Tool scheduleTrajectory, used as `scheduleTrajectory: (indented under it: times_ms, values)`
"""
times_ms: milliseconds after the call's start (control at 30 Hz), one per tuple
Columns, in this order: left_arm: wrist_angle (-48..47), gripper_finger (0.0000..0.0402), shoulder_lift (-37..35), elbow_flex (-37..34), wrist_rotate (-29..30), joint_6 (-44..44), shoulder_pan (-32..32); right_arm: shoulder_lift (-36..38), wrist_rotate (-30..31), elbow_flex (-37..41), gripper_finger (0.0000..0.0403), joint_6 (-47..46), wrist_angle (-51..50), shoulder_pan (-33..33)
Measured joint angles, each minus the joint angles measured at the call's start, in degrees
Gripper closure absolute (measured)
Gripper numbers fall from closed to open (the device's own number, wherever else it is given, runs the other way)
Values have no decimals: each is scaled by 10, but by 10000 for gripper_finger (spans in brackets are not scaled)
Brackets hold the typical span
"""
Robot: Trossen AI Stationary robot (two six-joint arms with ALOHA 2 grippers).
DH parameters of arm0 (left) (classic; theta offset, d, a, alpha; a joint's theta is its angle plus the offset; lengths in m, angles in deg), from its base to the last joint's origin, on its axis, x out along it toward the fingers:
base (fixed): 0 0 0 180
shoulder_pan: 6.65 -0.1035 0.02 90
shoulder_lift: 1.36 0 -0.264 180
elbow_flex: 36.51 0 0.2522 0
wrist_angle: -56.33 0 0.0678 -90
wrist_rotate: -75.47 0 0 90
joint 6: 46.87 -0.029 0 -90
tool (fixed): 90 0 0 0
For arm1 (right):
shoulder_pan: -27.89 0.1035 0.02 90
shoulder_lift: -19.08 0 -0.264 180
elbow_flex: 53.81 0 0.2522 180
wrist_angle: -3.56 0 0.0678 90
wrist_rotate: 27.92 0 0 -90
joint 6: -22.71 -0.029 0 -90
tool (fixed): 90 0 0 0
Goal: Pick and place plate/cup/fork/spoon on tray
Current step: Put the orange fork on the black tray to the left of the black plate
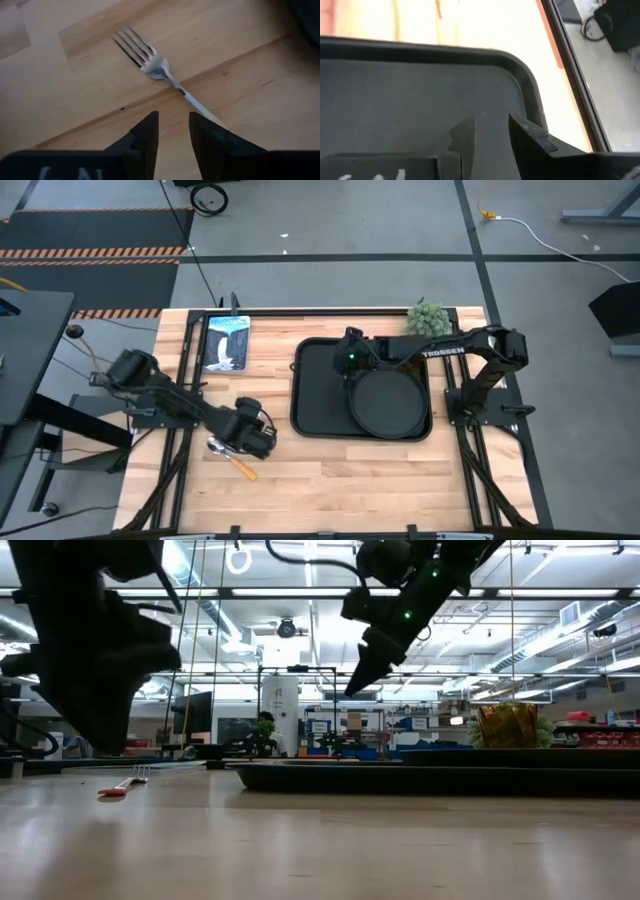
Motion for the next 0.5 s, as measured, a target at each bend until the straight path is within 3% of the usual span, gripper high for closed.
scheduleTrajectory:
  times_ms: [200,500]
  values:
    - [-40,285,60,59,12,10,-7,0,-1,0,279,0,32,33]
    - [-31,285,104,67,15,58,-17,0,-1,0,279,-5,49,69]
